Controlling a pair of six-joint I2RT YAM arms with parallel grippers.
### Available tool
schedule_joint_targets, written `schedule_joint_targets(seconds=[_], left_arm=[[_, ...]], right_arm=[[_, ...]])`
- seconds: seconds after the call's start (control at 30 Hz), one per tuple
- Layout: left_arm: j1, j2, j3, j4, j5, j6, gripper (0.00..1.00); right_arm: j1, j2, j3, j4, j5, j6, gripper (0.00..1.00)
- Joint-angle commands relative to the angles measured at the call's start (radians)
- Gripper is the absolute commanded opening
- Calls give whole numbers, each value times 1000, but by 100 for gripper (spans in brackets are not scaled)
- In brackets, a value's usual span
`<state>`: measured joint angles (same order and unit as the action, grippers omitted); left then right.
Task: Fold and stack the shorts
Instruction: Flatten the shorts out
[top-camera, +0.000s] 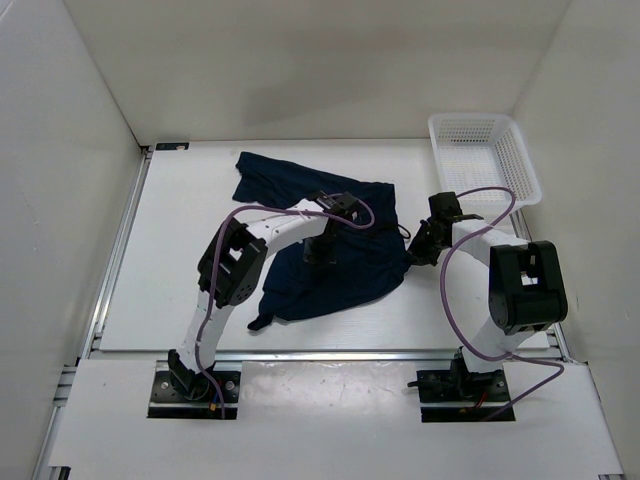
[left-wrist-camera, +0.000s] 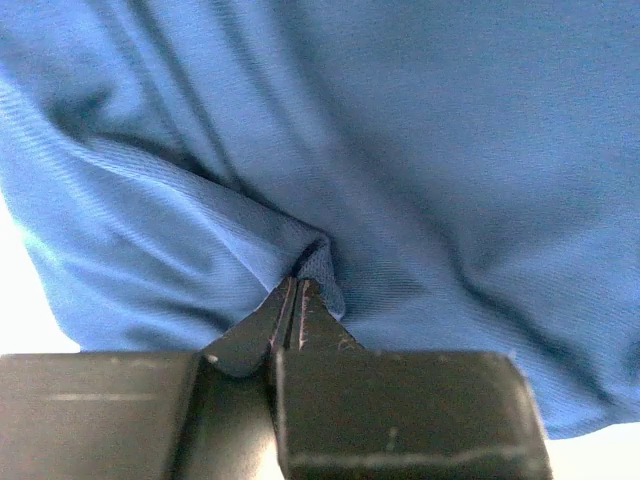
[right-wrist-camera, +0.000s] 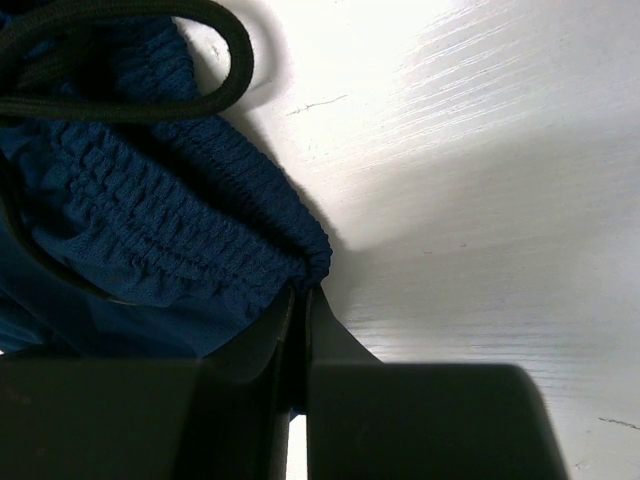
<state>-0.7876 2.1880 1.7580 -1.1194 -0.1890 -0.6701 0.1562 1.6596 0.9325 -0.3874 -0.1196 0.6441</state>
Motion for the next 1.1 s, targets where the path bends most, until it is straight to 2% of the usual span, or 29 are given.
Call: schedule_joint_targets(seconds=[0.0,0.1,0.2,0.27,0.4,0.47,0.57,0.73,0.83,0.9,0.97,1.0,1.03,1.07], left_arm=[[30,-77,-3,-63,-115,-36,10],[86,-204,-77,-77,-190,-36,10],[204,-316,-143,-99,-256,-19,10],[322,-369,-185,-89,-270,16,10],[511,-361,-206,-18,-280,66,10],[591,-268,-131,-31,-280,75,23],[626,-168,-8,-75,-271,87,29],[637,-188,70,-95,-250,106,36],[637,-253,48,-105,-216,106,36],[624,-351,-55,-82,-185,106,36],[599,-439,-168,-45,-97,89,36],[590,-536,-305,-25,-54,77,36],[581,-591,-383,37,53,67,37],[565,-694,-456,68,104,67,45]], right_arm=[[-7,-11,-23,-18,5,-27,0],[-7,-11,-23,-18,5,-27,0],[-7,-11,-23,-18,-5,-37,0],[-7,-20,-23,-18,-14,-37,0],[-7,-20,-23,-18,-26,-46,0],[-7,-20,-23,-18,-38,-55,0],[-7,-20,-23,-18,-38,-55,0],[-7,-29,-23,-18,-38,-55,0],[-7,-29,-32,-27,-38,-55,0],[-7,-29,-32,-27,-38,-64,0],[-7,-29,-32,-27,-38,-64,0],[-7,-20,-32,-27,-38,-64,0],[-7,-20,-41,-16,-38,-64,0],[-7,-20,-41,-16,-48,-64,0]])
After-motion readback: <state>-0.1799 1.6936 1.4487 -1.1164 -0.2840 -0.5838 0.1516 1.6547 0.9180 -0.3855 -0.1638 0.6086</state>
